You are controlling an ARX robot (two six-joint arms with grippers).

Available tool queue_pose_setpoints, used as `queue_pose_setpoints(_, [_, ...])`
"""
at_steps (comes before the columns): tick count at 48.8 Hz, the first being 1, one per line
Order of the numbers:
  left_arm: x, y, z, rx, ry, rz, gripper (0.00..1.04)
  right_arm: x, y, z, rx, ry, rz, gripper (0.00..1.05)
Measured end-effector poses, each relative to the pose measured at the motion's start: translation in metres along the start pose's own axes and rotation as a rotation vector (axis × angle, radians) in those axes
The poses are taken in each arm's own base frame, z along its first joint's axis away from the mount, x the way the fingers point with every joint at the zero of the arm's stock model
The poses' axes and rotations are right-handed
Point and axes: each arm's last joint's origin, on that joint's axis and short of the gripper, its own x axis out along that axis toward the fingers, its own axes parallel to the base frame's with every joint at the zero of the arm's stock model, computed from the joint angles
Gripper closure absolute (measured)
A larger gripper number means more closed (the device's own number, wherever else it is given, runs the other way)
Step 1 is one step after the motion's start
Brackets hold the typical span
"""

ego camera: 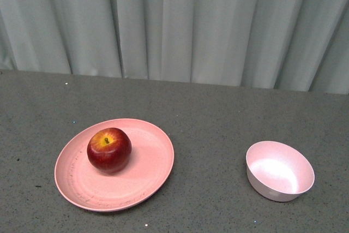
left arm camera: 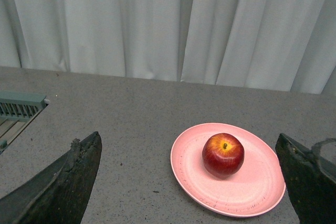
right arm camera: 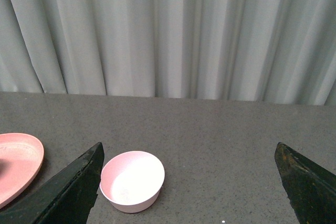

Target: Move apple from plate to bowl

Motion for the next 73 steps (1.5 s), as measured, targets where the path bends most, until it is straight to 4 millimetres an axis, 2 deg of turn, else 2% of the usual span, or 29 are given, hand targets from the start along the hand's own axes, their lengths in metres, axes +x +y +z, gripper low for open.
queue_pose_setpoints(73, [0.0000,0.0000,0.0000,0.000,0.000,0.000,0.07,0.0000,0.0000,0.0000,0.000,0.000,0.000,0.09])
